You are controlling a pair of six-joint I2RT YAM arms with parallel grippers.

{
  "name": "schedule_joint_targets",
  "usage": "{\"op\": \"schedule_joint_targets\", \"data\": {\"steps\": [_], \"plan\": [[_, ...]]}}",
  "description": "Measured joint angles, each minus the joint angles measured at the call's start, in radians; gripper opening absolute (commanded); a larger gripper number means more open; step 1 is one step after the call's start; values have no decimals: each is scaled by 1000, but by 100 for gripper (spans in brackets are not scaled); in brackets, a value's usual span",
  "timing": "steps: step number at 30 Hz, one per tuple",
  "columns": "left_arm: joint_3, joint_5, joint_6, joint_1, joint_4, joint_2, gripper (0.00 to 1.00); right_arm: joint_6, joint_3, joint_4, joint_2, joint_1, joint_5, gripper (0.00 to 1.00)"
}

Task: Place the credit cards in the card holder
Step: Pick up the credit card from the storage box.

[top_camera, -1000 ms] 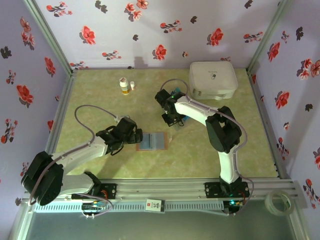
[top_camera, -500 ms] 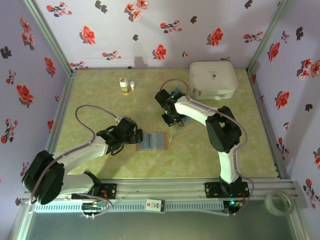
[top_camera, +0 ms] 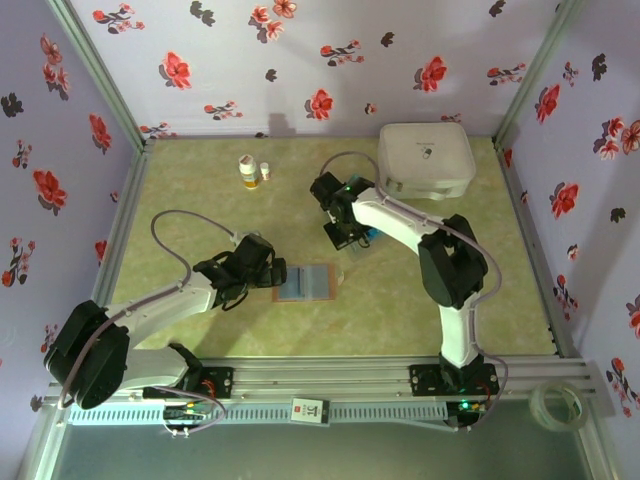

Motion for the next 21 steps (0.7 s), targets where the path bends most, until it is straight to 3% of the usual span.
{"op": "schedule_joint_targets", "data": {"steps": [11,15,21], "plan": [[71,-8,19,0,-77,16,100,40,-3,32,-267,2,-115,0],[83,-17,27,0,-90,40,100,110,-73,145,-359,-5,-209,0],[81,-54,26,2,-106,48,100,269,-312,405,-480,-21,-344,0]]}}
